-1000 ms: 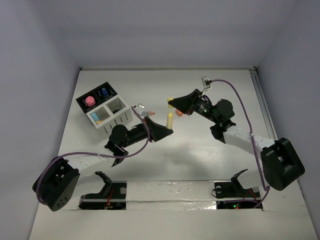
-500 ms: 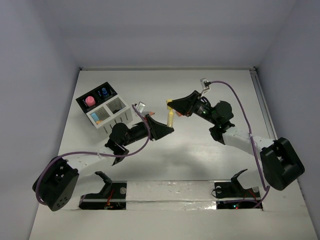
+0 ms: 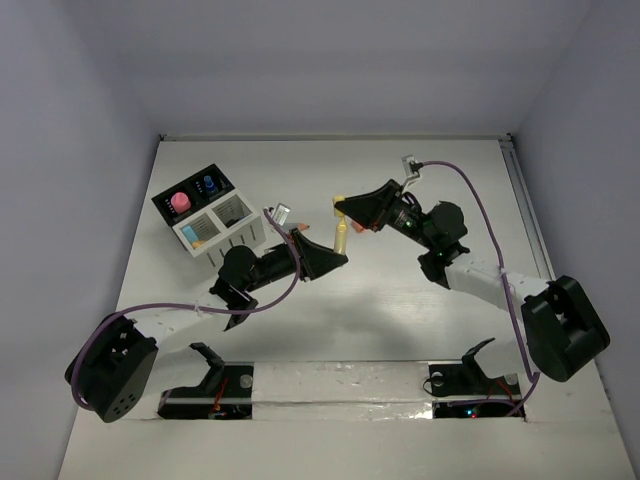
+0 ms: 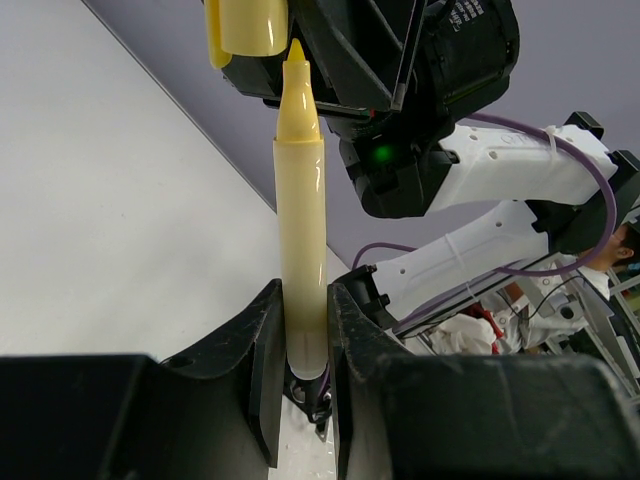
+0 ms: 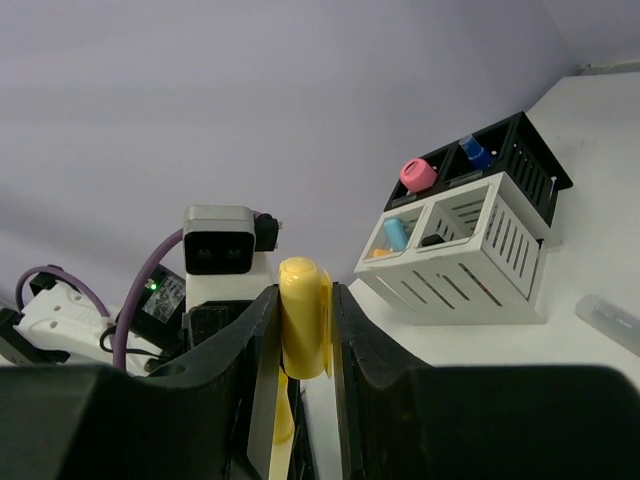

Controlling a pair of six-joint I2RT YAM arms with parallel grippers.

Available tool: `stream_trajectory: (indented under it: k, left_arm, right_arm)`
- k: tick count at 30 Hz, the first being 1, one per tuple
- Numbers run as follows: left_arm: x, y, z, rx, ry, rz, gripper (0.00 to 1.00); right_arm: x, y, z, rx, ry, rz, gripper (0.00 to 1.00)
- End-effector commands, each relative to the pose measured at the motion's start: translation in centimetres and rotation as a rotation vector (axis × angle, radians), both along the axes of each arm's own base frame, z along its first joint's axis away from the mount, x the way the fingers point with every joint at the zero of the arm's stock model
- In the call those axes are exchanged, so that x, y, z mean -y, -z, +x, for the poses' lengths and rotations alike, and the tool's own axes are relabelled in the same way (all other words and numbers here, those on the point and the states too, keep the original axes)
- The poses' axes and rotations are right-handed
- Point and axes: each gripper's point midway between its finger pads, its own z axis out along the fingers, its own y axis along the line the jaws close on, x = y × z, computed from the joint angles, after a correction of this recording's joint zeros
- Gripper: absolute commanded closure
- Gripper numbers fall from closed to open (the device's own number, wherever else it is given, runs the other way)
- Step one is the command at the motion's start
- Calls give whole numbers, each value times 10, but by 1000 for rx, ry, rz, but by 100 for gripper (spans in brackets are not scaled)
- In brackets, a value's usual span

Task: Sort the stationery into containers
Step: Close the pen cap on the pen.

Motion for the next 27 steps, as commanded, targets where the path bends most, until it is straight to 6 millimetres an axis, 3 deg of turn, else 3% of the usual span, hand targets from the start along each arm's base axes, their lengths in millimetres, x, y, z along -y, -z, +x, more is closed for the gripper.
stream_trajectory:
  k: [1,15,27]
  left_arm:
    - [-3,-23,-6,85,6,-52,100]
    - [-5,-23,-5,90,-15,-41,100]
    - [-5,-32,-3,120,-18,-49,100]
  right_arm:
    - [4,-37,-6,95,17,67,100]
    - [10,-43,-15,115,23,75,99]
    - [6,-25,-13,75,2,60,99]
